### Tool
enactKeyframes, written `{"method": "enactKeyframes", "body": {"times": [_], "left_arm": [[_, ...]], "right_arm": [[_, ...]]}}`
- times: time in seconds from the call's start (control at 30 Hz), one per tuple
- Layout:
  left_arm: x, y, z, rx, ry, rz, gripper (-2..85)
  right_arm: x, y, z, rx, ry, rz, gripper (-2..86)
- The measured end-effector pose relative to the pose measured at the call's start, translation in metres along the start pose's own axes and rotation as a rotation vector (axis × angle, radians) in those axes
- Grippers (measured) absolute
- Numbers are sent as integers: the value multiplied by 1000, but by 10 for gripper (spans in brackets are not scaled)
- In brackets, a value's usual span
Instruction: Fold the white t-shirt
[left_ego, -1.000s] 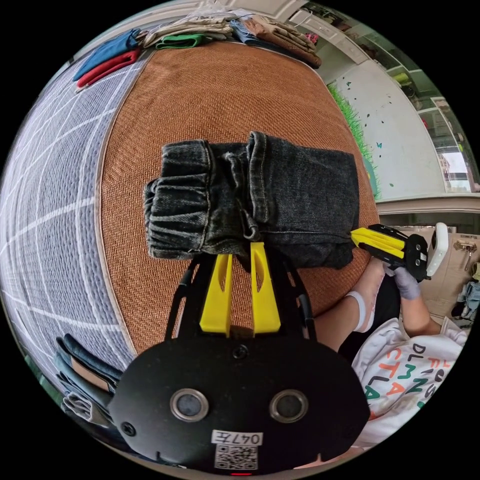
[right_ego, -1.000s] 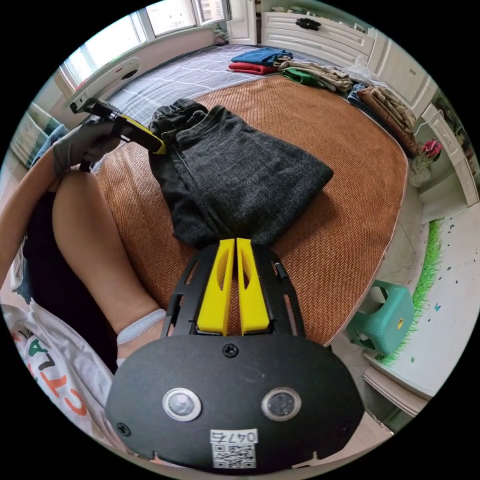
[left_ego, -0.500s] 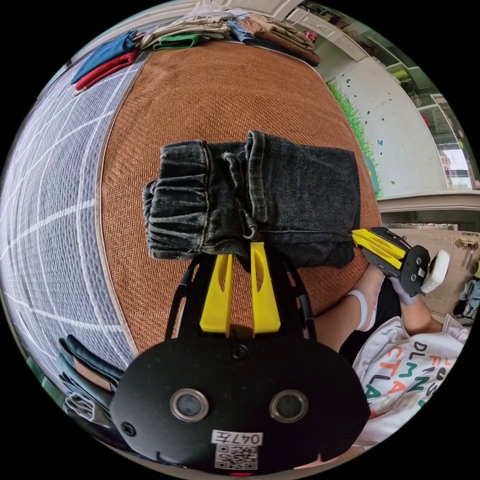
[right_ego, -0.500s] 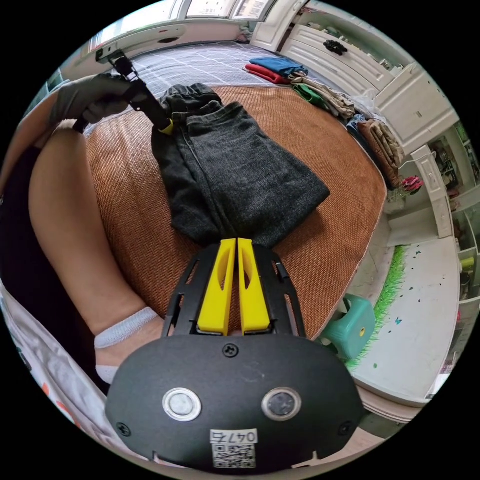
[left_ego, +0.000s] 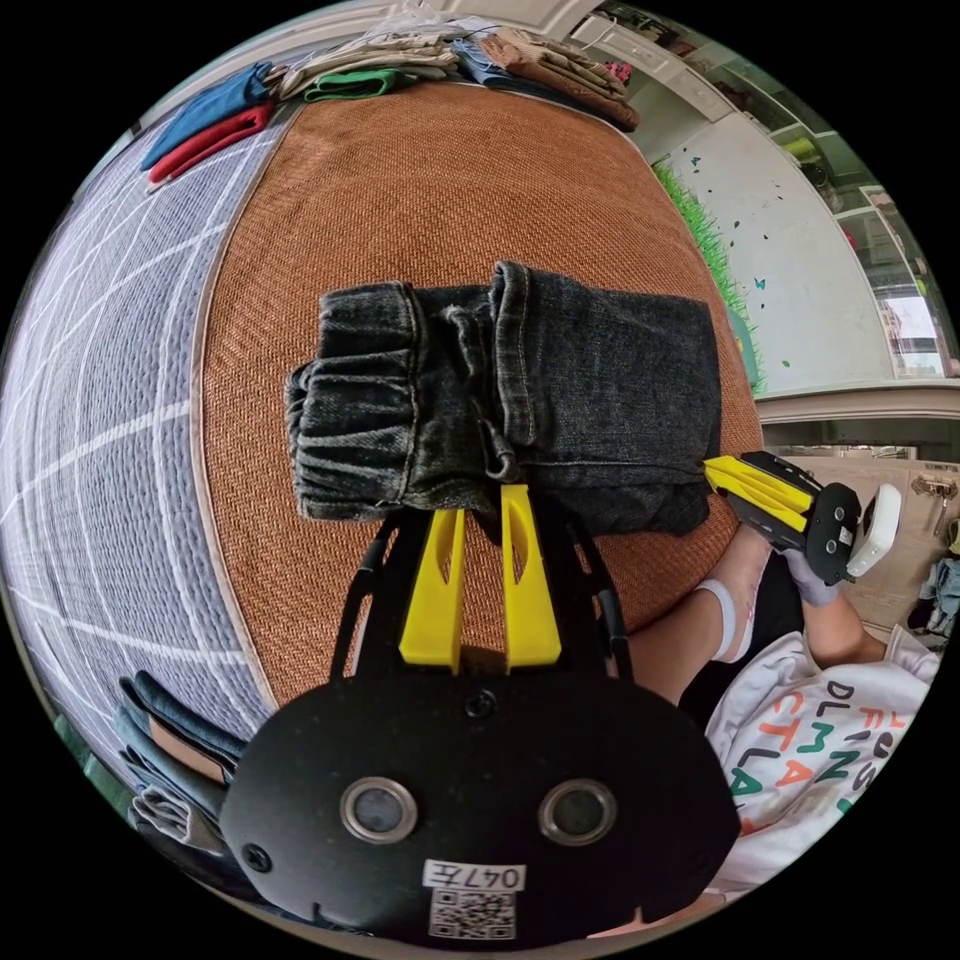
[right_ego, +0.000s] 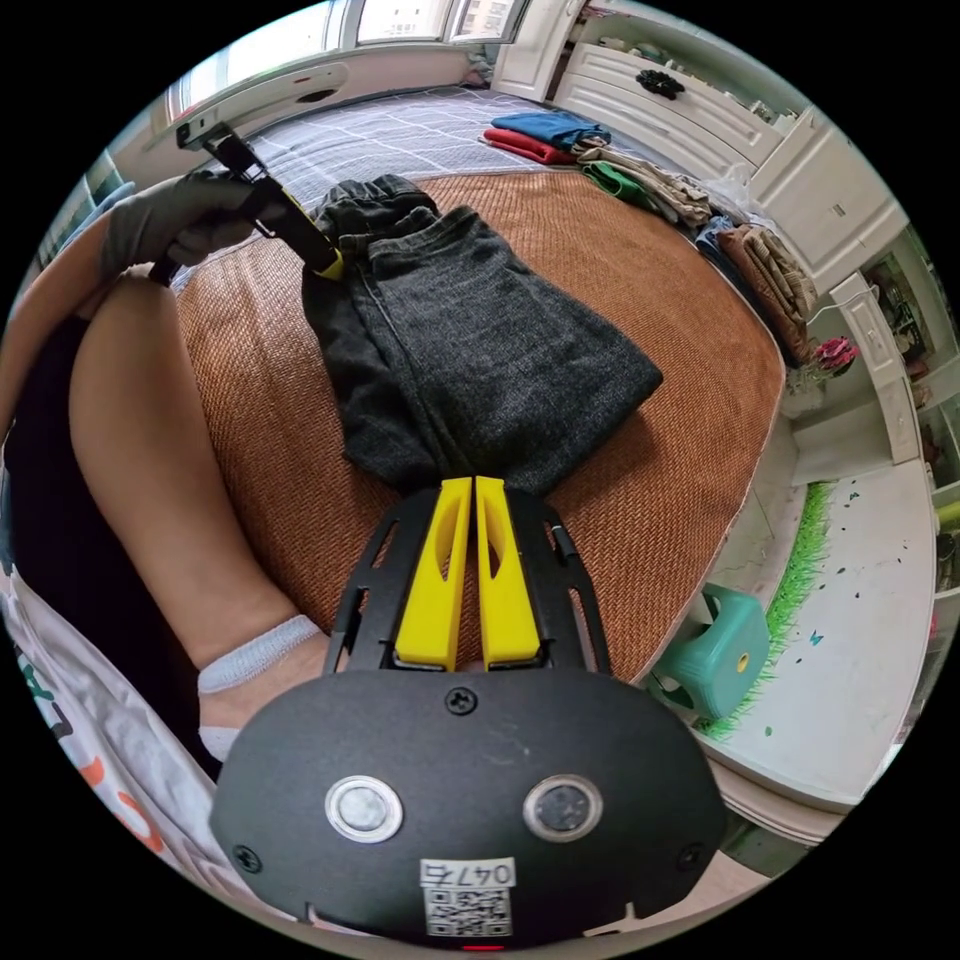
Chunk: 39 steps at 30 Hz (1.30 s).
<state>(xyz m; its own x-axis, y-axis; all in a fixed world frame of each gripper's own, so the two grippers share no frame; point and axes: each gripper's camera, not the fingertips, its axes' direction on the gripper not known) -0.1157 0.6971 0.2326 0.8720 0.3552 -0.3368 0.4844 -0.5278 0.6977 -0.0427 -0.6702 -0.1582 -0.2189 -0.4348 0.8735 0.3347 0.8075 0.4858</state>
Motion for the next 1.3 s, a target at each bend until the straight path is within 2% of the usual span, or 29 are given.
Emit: {"method": "enactKeyframes", "body": {"times": [0.37,1.3], "left_arm": [[-5,-4,-6,-1,2,-1,60],[-10,-9,-3,-2,4,-4,61]], "right_arm": [[14,3,-4,3,-54,28,-10],[26,-1,7,7,-44,22,-10]]}}
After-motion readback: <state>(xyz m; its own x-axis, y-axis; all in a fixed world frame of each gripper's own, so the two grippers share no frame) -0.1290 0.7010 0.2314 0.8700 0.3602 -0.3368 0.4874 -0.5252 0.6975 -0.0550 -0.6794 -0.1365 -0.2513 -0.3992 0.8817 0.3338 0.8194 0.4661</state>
